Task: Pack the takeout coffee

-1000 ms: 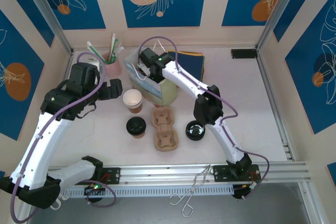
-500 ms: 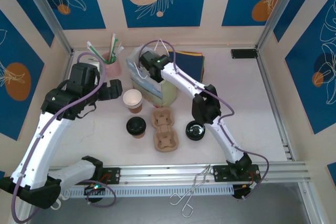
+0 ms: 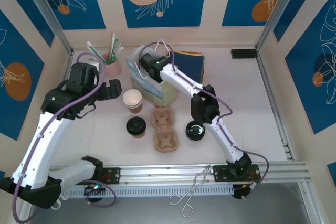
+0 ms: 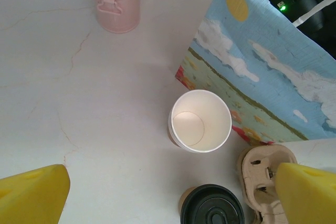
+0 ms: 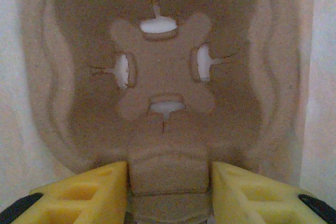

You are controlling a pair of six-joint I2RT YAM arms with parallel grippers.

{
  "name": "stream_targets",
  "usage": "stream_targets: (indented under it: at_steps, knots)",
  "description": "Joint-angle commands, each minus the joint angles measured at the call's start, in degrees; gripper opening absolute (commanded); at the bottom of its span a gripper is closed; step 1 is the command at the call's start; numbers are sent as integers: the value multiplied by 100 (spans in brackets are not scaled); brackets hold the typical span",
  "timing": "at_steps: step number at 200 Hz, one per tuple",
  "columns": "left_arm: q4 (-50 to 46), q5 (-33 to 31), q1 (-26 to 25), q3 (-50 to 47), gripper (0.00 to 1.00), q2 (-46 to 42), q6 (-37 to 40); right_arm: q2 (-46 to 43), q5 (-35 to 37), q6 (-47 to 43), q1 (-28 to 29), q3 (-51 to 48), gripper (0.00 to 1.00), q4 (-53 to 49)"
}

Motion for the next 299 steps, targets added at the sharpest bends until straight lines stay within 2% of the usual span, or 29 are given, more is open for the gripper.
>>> stream_targets:
  at_steps: [1,25,52,77,188,233,251,299]
  knots:
    - [81,132,103,-68,100,-54,107,-85,-58,27,3,203,47,-167]
    - [81,149,106,-68,100,-68,98,-237,-63,73,-5,270,52,-177]
    - [81,177,114,-68,100,-83,83,-455,-109,102,-5,298,54,-176]
    - [90,221,111,-77,100,-90,57,-624,-92,135,3,338,61,-176]
    - [142,362,124,-103,100,-89,-5,-1265,223,423,65,683,69,-124]
    - [178,449,117,-112,100,-53,-51,-1441,185,381,82,641,69,-123]
    - [178,458,121,-112,100,-52,-51,-1471,224,407,100,637,74,-141]
    - [251,570,116,-147,100,-60,-75,-1714,242,450,161,664,75,-97]
